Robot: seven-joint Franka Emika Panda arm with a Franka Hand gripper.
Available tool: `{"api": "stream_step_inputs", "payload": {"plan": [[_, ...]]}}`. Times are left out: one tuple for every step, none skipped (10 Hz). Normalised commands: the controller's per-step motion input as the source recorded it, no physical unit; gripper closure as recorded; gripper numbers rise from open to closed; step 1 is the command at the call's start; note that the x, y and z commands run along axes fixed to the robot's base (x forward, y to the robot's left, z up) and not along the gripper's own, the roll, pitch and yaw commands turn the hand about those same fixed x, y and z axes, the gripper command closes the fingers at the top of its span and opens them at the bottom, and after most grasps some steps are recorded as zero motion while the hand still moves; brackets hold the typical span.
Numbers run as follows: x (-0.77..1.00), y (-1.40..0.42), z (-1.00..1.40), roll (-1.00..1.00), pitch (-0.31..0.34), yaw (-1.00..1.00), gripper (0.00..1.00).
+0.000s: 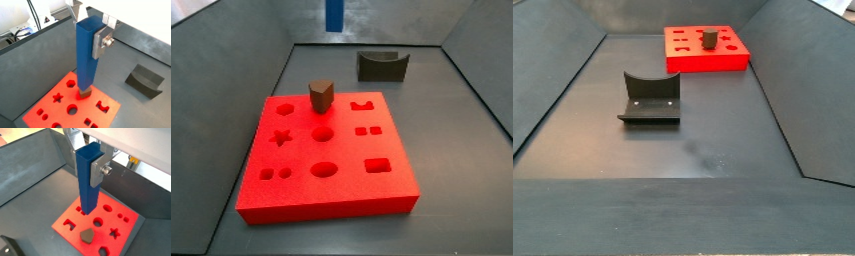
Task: Pick up the rectangle object. Move up. Move to above the board. Insert the rectangle object.
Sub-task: Insert the rectangle object.
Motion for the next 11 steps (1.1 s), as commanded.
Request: {"api": "stream_step_inputs", "payload": {"plan": [[0.06,-0.31,-0.04,0.05,-0.003,-0.59,1.00],[0.24,-0.33,-0.08,0.05,-0.011,-0.68,1.00],[0.40,-0.33,-0.09,0.06,-0.011,-0.56,1.00],[0.55,-0.29,-0.08,0.08,0.000,-0.45,1.00],[0.59,-0.28,-0.09,0.10,0.000,-0.43,1.00],[0.62,-0.26,-0.11,0.11,0.000,-0.41,1.00],[0.61,-0.26,-0.14,0.12,-0.009,-0.41,1.00],[0.59,-0.24,-0.15,0.13,-0.010,-0.44,1.00],[0.48,-0.22,-0.17,0.13,-0.029,-0.55,1.00],[0.21,-0.33,-0.41,0.11,-0.039,-0.71,1.00],[0.02,-0.29,-0.39,0.03,-0.006,-0.87,1.00]]}}
